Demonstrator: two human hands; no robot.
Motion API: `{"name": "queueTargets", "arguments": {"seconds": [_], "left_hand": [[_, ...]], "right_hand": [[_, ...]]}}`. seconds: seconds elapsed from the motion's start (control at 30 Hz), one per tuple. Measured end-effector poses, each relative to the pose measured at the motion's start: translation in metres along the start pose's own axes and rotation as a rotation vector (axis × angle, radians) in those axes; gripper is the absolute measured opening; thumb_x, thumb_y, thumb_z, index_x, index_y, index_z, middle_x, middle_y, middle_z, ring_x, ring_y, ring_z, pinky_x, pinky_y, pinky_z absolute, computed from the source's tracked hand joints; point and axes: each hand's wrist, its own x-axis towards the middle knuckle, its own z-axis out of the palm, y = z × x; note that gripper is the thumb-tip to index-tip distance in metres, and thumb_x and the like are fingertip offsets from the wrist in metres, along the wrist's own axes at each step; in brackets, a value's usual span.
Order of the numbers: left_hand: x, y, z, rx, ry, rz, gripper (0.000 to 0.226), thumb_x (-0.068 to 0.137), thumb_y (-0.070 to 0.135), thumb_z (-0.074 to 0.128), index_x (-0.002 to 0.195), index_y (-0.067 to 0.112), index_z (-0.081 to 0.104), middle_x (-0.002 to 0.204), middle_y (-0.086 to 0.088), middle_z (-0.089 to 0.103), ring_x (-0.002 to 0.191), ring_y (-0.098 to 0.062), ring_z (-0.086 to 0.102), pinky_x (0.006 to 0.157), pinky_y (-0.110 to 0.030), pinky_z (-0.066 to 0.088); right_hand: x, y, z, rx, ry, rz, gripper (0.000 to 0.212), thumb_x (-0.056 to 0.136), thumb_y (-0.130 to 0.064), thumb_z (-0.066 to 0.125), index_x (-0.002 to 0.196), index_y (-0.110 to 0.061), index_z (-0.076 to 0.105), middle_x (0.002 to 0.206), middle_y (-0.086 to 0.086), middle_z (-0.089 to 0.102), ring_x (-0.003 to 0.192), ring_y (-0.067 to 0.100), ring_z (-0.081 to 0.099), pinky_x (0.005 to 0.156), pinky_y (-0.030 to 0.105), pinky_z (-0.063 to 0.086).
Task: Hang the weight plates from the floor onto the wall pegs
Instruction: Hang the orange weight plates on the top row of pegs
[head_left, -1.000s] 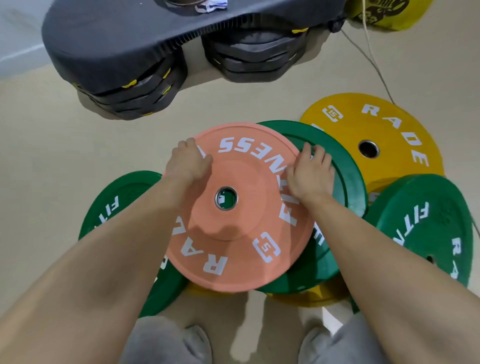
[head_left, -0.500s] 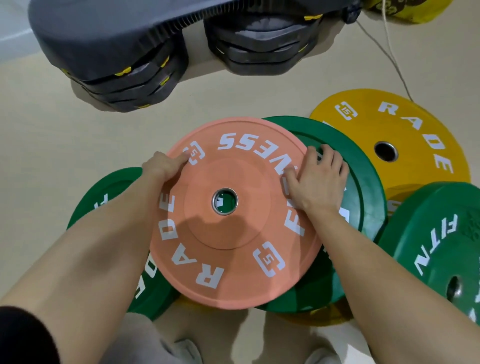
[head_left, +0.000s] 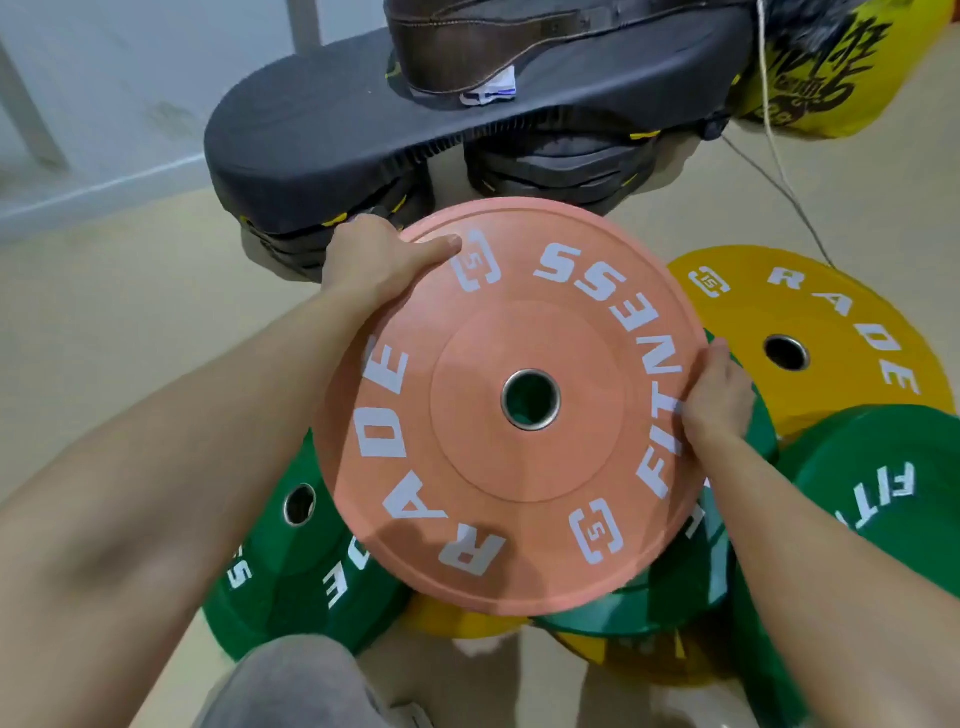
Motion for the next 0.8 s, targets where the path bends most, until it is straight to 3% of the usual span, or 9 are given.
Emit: {"name": "queueTargets", "arguments": {"seconds": [0.1, 0.23, 0.3, 0.37, 0.53, 0.63, 0.67, 0.73, 0.8], "left_hand": [[-0.018, 0.042, -0.034, -0.050, 0.036, 0.083, 0.079, 0.056, 0.088, 0.064, 0.065, 0.010, 0.060, 0.063, -0.005, 0.061, 0.062, -0.022, 0.058, 0.052, -0.036, 0.039], [-0.030, 0.082, -0.092, -0.182, 0.147, 0.172, 0.082, 0.054, 0.093, 0.059, 0.072, 0.013, 0.065, 0.071, -0.001, 0.065, 0.069, -0.018, 0.062, 0.064, -0.041, 0.054], [-0.030, 0.091, -0.113, -0.273, 0.215, 0.195, 0.075, 0.057, 0.091, 0.060, 0.067, 0.016, 0.059, 0.066, 0.003, 0.061, 0.064, -0.013, 0.057, 0.057, -0.035, 0.046], [-0.031, 0.098, -0.139, -0.361, 0.299, 0.210, 0.072, 0.061, 0.089, 0.059, 0.060, 0.017, 0.047, 0.058, 0.004, 0.049, 0.057, -0.015, 0.046, 0.052, -0.035, 0.033], [-0.021, 0.097, -0.179, -0.561, 0.434, 0.203, 0.078, 0.073, 0.085, 0.055, 0.064, 0.007, 0.048, 0.060, -0.002, 0.042, 0.056, -0.018, 0.036, 0.053, -0.037, 0.030], [-0.018, 0.098, -0.190, -0.611, 0.492, 0.156, 0.064, 0.093, 0.069, 0.046, 0.058, 0.015, 0.038, 0.057, 0.001, 0.036, 0.052, -0.012, 0.031, 0.049, -0.027, 0.025], [-0.016, 0.097, -0.190, -0.622, 0.504, 0.141, 0.060, 0.099, 0.060, 0.041, 0.058, 0.017, 0.036, 0.057, 0.001, 0.037, 0.052, -0.010, 0.031, 0.047, -0.022, 0.024], [-0.011, 0.093, -0.184, -0.650, 0.501, 0.117, 0.055, 0.105, 0.047, 0.037, 0.058, 0.017, 0.038, 0.059, 0.001, 0.041, 0.053, -0.008, 0.035, 0.047, -0.016, 0.030], [-0.011, 0.084, -0.170, -0.671, 0.479, 0.086, 0.052, 0.104, 0.038, 0.039, 0.057, 0.016, 0.043, 0.059, 0.001, 0.045, 0.055, -0.007, 0.038, 0.047, -0.012, 0.030]], "right_hand": [[-0.008, -0.021, -0.033, 0.027, 0.019, 0.085, 0.075, 0.101, -0.063, 0.023, 0.087, 0.000, 0.062, 0.091, 0.022, 0.058, 0.088, 0.037, 0.053, 0.074, 0.041, 0.035], [-0.015, -0.076, -0.085, 0.109, 0.209, -0.025, 0.075, 0.103, -0.059, 0.022, 0.085, 0.002, 0.061, 0.087, 0.022, 0.058, 0.090, 0.040, 0.057, 0.069, 0.036, 0.029], [-0.009, -0.113, -0.104, 0.141, 0.274, -0.101, 0.078, 0.103, -0.060, 0.025, 0.090, 0.008, 0.061, 0.096, 0.032, 0.061, 0.091, 0.041, 0.056, 0.067, 0.035, 0.025], [-0.005, -0.155, -0.129, 0.188, 0.336, -0.169, 0.091, 0.093, -0.075, 0.022, 0.085, 0.006, 0.062, 0.094, 0.035, 0.061, 0.083, 0.040, 0.054, 0.066, 0.036, 0.026], [0.008, -0.234, -0.161, 0.232, 0.413, -0.308, 0.081, 0.087, -0.082, 0.021, 0.070, -0.008, 0.049, 0.075, 0.020, 0.058, 0.076, 0.034, 0.053, 0.061, 0.040, 0.030], [0.009, -0.268, -0.169, 0.214, 0.439, -0.264, 0.070, 0.101, -0.062, 0.024, 0.078, -0.008, 0.061, 0.084, 0.024, 0.058, 0.087, 0.041, 0.055, 0.067, 0.041, 0.032], [0.010, -0.273, -0.168, 0.195, 0.450, -0.245, 0.063, 0.106, -0.049, 0.025, 0.096, -0.004, 0.067, 0.099, 0.029, 0.061, 0.098, 0.044, 0.055, 0.075, 0.043, 0.033], [0.012, -0.273, -0.160, 0.150, 0.444, -0.218, 0.045, 0.108, -0.024, 0.024, 0.122, 0.001, 0.060, 0.124, 0.032, 0.058, 0.114, 0.046, 0.051, 0.089, 0.044, 0.027], [0.013, -0.264, -0.147, 0.135, 0.423, -0.208, 0.046, 0.102, -0.016, 0.022, 0.118, 0.008, 0.057, 0.127, 0.034, 0.055, 0.117, 0.047, 0.049, 0.092, 0.046, 0.026]]}}
